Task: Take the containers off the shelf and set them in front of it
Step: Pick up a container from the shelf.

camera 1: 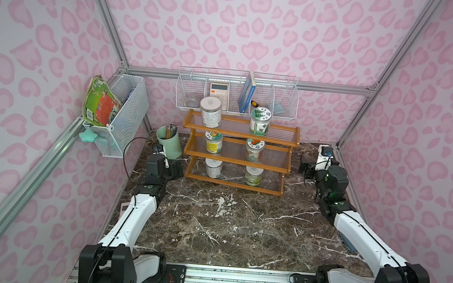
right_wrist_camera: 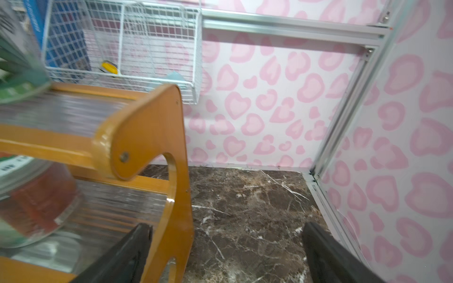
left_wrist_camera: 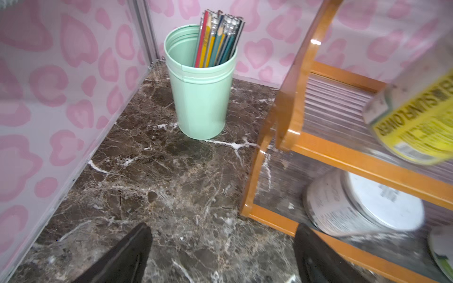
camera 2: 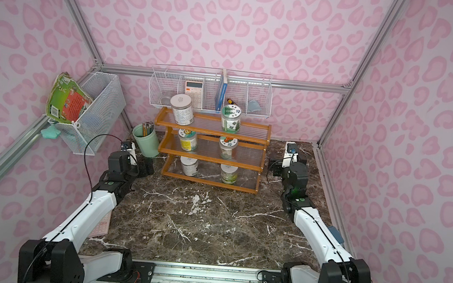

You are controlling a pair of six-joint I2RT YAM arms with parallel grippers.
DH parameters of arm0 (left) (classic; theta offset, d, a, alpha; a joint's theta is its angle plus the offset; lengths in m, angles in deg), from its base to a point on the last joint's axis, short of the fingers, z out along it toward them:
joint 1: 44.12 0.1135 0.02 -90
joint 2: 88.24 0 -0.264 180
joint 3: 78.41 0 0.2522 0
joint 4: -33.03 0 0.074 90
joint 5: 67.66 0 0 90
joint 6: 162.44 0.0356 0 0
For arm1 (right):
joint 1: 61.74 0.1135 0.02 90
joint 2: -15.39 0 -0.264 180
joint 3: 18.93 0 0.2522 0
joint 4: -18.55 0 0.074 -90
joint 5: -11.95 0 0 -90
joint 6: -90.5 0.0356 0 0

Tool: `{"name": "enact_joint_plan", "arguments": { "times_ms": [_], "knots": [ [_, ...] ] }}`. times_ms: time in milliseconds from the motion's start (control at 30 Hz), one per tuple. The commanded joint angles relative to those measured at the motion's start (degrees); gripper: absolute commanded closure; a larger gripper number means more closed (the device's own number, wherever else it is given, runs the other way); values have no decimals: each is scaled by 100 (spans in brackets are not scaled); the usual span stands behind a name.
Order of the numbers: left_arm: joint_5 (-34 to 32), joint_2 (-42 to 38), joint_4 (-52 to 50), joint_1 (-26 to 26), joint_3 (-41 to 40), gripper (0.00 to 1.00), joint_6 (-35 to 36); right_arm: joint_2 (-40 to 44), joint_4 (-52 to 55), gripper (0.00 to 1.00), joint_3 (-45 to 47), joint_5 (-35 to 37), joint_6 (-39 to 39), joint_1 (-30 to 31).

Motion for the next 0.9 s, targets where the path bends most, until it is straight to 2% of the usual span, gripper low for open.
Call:
{"name": "enact_joint_plan", "arguments": {
  "times_ms": [0, 133, 300, 467, 600, 867],
  "knots": [
    [646, -242, -562, -60, 107, 8, 36, 105, 1210, 1, -483, -960, 3, 37],
    [804, -520, -577, -192, 95, 8, 96, 198, 1532, 1, -784, -1763, 180, 94],
    [1170, -630, -533, -235, 65, 9, 128, 35, 1402, 1, -1113, -2886, 265, 379],
    [1913, -674, -630, -288, 158, 11, 167, -511, 1496, 1, -1935, -3137, -78, 851],
    [2362, -709, -690, -353, 217, 11, 165, -986, 1371, 1, -2442, -3412, -204, 863],
    [2877, -604, -772, -390, 352, 11, 120, -1780, 983, 1, -3176, -3258, -277, 859]
  ]
}}
